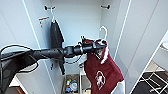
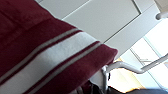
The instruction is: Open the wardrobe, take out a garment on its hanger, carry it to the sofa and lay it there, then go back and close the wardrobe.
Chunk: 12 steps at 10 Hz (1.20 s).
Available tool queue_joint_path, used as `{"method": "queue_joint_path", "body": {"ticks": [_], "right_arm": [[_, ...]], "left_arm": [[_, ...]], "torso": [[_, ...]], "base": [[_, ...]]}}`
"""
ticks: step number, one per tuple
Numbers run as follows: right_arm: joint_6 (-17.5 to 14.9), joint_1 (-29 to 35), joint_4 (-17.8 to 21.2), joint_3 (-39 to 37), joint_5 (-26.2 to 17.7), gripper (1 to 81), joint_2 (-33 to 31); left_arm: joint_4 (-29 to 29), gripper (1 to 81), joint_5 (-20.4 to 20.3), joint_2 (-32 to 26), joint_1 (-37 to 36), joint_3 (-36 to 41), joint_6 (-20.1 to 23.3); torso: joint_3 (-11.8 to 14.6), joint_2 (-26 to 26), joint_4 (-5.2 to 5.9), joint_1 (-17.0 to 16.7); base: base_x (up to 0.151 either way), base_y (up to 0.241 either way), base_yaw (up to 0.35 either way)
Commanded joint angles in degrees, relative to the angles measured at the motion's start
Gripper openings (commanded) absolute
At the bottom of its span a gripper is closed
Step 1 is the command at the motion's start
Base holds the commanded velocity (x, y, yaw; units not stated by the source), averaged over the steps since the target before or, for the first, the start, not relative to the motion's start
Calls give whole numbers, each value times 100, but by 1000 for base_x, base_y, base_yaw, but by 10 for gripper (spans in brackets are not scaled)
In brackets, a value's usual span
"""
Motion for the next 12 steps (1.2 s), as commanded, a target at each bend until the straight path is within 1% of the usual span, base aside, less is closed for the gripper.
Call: {"method": "queue_joint_path", "body": {"ticks": [1,7,12], "right_arm": [[-17,144,11,40,-300,811,22],[-17,136,11,40,-300,811,13],[-26,136,11,40,-300,811,22]], "left_arm": [[-44,10,-359,62,-1020,93,55],[-44,10,-359,45,-1003,172,55],[-26,10,-359,-8,-844,172,64]], "torso": [[0,0,-2,2],[0,-2,-2,-11],[2,-2,0,-15]], "base": [[-122,0,0],[-126,0,0],[-119,0,0]]}}
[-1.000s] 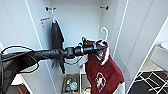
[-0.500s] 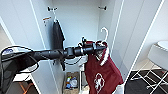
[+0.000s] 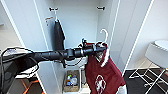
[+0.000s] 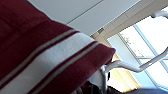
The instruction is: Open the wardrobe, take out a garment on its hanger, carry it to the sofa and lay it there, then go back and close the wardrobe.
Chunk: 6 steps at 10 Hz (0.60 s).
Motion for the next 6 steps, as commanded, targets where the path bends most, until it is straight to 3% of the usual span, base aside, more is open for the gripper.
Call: {"method": "queue_joint_path", "body": {"ticks": [1,6], "right_arm": [[-26,183,11,40,-266,811,22],[-17,183,11,40,-266,811,22]], "left_arm": [[-19,10,-349,-6,-1047,82,95],[42,10,-331,-32,-995,82,112]], "torso": [[0,0,0,0],[2,-2,0,-4]], "base": [[-65,0,0],[0,0,0]]}}
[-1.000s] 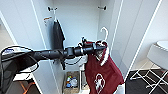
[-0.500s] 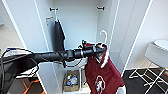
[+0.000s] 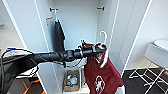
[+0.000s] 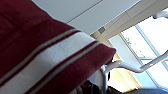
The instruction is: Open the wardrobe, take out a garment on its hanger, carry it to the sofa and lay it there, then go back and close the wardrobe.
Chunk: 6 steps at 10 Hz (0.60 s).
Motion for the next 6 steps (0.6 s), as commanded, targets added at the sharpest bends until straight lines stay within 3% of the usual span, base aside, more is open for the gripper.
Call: {"method": "queue_joint_path", "body": {"ticks": [1,6], "right_arm": [[-26,153,11,40,-277,811,22],[-26,162,11,32,-277,811,30]], "left_arm": [[139,10,-330,-17,-1043,87,84],[131,10,-118,-25,-964,131,84]], "torso": [[0,0,2,0],[0,0,2,0]], "base": [[0,0,0],[0,0,0]]}}
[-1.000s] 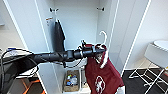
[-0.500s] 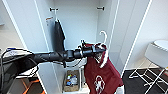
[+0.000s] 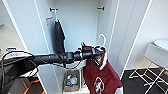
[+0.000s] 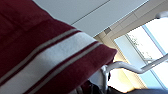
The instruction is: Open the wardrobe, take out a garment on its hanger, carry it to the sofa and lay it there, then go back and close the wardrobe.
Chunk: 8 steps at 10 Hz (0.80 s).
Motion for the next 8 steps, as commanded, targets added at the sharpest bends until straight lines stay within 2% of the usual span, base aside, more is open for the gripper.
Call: {"method": "queue_joint_path", "body": {"ticks": [1,8], "right_arm": [[-26,188,11,32,-269,811,30],[-26,188,11,23,-269,811,30]], "left_arm": [[56,10,-361,-10,-1139,126,70],[30,10,-396,-1,-1130,108,26]], "torso": [[0,0,2,-2],[0,0,0,0]], "base": [[0,0,0],[0,0,0]]}}
